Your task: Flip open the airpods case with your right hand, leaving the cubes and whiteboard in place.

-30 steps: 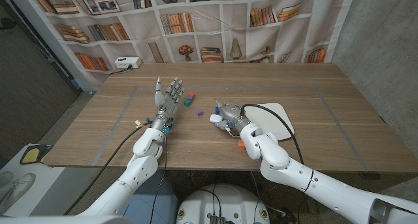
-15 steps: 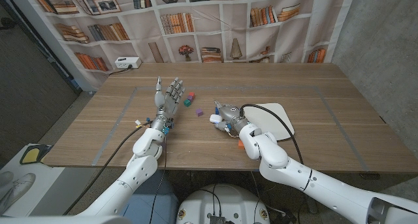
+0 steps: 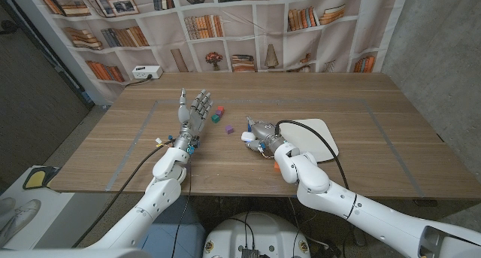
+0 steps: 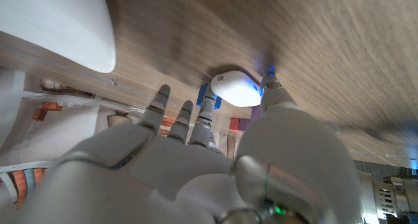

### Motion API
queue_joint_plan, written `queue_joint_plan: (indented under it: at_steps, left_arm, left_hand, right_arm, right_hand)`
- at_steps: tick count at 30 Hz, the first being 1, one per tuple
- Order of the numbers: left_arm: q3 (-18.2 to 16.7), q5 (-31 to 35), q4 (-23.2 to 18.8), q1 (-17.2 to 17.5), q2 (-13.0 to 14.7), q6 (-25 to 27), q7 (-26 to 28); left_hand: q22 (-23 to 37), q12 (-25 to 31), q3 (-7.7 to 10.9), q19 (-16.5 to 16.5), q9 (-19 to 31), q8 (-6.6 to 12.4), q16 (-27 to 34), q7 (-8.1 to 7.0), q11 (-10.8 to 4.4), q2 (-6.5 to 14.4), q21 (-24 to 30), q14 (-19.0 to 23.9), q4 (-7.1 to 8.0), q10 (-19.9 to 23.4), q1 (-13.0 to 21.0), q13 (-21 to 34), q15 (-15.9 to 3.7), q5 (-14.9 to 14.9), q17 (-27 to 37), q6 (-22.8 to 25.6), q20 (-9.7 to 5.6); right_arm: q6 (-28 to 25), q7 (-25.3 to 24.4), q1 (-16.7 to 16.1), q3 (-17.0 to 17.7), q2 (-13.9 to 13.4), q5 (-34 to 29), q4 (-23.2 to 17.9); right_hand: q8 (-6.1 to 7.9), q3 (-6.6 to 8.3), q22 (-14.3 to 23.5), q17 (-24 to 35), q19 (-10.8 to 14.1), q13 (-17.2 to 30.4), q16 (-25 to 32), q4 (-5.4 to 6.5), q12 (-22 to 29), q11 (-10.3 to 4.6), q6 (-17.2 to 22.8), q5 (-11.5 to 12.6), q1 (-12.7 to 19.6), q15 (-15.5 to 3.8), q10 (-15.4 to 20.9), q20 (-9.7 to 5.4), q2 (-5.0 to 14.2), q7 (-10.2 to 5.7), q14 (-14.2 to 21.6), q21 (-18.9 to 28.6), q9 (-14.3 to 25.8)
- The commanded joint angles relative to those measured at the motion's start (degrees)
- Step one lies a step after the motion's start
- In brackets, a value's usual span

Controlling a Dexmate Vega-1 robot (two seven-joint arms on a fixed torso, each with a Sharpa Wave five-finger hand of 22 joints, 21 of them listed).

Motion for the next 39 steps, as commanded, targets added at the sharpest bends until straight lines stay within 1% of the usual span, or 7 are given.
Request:
queue_joint_plan:
  at_steps: [1,10,15,19,31,32,39]
  left_arm:
    - [0.1,-0.2,0.7,-0.4,-0.3,0.0,-0.5]
    - [0.2,-0.1,0.5,-0.2,-0.4,0.0,-0.3]
    - [0.1,-0.2,0.4,-0.1,-0.4,0.0,-0.4]
    - [0.1,-0.2,0.3,0.1,-0.3,0.0,-0.3]
    - [0.0,-0.3,0.1,0.3,-0.3,-0.2,-0.4]
    - [0.0,-0.3,0.1,0.3,-0.3,-0.3,-0.5]
    - [0.0,-0.5,-0.1,0.3,-0.3,-0.2,-0.6]
  left_hand:
    - [0.2,-0.1,-0.38,0.4,0.2,0.20,0.1,0.15,0.12,0.0,-0.2,0.6,-0.06,0.4,0.7,0.2,0.12,0.3,0.0,0.3,0.07]
    - [0.2,-0.1,-0.54,0.4,0.2,0.18,0.0,0.17,0.07,0.0,-0.2,0.6,-0.04,0.6,0.7,0.2,0.12,0.4,0.0,0.3,0.06]
    - [0.2,-0.1,-0.62,0.4,0.2,0.18,0.0,0.20,0.06,0.1,-0.2,0.6,-0.02,0.6,0.8,0.2,0.12,0.4,0.0,0.3,0.07]
    - [0.2,-0.1,-0.68,0.4,0.2,0.18,0.0,0.18,0.14,0.1,-0.2,0.6,-0.01,0.6,0.8,0.2,0.10,0.4,0.0,0.3,0.08]
    - [0.2,-0.1,-0.87,0.4,0.2,0.18,0.0,0.14,0.09,0.2,-0.2,0.7,0.01,0.6,0.8,0.2,0.08,0.5,0.0,0.3,0.03]
    - [0.2,-0.1,-0.90,0.4,0.2,0.14,0.0,0.09,0.04,0.2,-0.2,0.7,0.01,0.6,0.8,0.2,0.08,0.5,0.0,0.2,0.06]
    - [0.2,-0.2,-1.04,0.4,0.2,0.16,0.0,0.07,0.07,0.3,-0.2,0.7,0.02,0.7,0.9,0.2,0.07,0.6,0.0,0.2,0.08]
  right_arm:
    - [-0.8,-0.1,0.3,-0.4,-0.2,0.6,0.2]
    - [-0.9,-0.3,0.2,-0.5,-0.5,0.8,-0.2]
    - [-1.0,1.2,0.6,-0.6,-0.8,1.3,-0.6]
    - [-0.9,0.2,0.3,-0.4,-0.7,1.6,-0.5]
    - [-0.4,-4.9,-1.4,0.4,-0.6,2.3,-0.7]
    - [-0.3,-5.1,-1.5,0.5,-0.7,2.4,-0.8]
    - [-0.1,-7.0,-2.3,1.4,-1.0,3.4,-1.9]
  right_hand:
    - [0.24,0.99,0.1,0.3,0.2,0.3,0.0,-0.13,0.3,-0.67,0.1,0.6,1.1,-0.81,-0.1,-0.69,0.97,-0.70,0.2,0.0,0.1]
    - [0.24,1.98,0.1,0.3,0.2,0.5,0.0,-0.37,0.4,-1.03,0.4,1.0,2.8,-1.12,-0.1,-1.18,2.24,-1.29,0.2,-0.1,0.1]
    - [0.47,2.89,0.1,0.4,0.1,0.7,0.2,-0.44,0.4,-2.21,1.3,1.3,4.4,-1.90,0.1,-1.99,3.55,-2.13,0.4,-0.1,0.1]
    - [0.34,3.13,0.1,0.4,0.1,0.8,0.1,-0.63,0.3,-2.03,1.1,1.4,5.1,-1.93,0.1,-1.89,3.53,-2.12,0.2,-0.1,0.0]
    - [0.78,2.62,0.1,0.3,1.8,1.6,0.8,-0.16,2.9,-3.58,3.7,1.0,5.8,-3.28,5.4,-2.83,2.77,-1.98,2.8,0.2,-0.1]
    - [0.75,2.67,0.1,0.3,1.8,1.7,0.7,-0.22,3.2,-4.38,3.9,1.0,6.0,-3.30,5.8,-3.07,2.79,-2.06,2.7,0.2,-0.1]
    - [0.70,2.50,0.1,0.3,2.8,2.2,1.1,-0.22,4.9,-4.83,5.0,0.7,6.8,-4.38,8.8,-3.54,2.51,-2.34,4.5,0.3,-0.1]
